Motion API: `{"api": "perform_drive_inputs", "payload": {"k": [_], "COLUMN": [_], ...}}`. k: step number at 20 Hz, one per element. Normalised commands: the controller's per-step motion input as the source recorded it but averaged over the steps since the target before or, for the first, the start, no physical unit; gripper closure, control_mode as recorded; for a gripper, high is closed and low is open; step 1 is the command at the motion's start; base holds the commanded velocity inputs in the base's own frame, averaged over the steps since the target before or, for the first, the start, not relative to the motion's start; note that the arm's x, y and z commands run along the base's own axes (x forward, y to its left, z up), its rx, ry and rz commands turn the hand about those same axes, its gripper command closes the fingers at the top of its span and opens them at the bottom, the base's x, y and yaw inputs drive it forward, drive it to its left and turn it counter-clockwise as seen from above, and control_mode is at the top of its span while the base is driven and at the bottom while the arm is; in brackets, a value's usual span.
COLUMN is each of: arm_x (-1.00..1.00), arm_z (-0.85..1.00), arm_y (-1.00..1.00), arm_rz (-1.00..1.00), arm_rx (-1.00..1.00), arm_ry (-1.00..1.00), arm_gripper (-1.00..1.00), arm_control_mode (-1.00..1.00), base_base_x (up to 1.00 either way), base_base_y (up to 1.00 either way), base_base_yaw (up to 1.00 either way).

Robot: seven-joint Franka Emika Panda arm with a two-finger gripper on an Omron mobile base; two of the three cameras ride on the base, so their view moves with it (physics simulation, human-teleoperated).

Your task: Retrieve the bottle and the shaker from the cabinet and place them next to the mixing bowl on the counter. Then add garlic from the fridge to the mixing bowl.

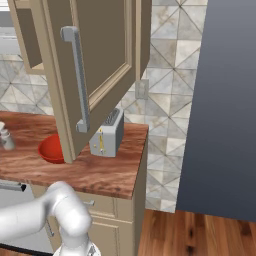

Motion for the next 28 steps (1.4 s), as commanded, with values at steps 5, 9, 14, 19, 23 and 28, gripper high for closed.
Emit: {"api": "perform_drive_inputs", "payload": {"k": [5,9,14,19,23,28], "arm_x": [0.15,0.27,0.22,0.40,0.18,0.05], "arm_z": [-0.31,-0.49,-0.38,-0.20,-0.26,-0.51], "arm_y": [-0.07,-0.03,0.00,-0.09,-0.05,0.00], "arm_rz": [0.01,0.01,0.01,0.04,0.00,0.00], "arm_rx": [0.01,-0.02,-0.01,-0.01,0.00,0.00], "arm_ry": [0.03,0.07,-0.07,-0.04,0.00,-0.02], "arm_gripper": [1.00,1.00,1.00,1.00,1.00,1.00], "arm_control_mode": [-1.00,-1.00,-1.00,-1.00,-1.00,-1.00], "base_base_x": [0.00,0.00,0.00,0.00,0.00,0.00], "base_base_y": [0.00,0.00,0.00,0.00,0.00,0.00], "base_base_yaw": [0.00,0.00,0.00,0.00,0.00,0.00]}}
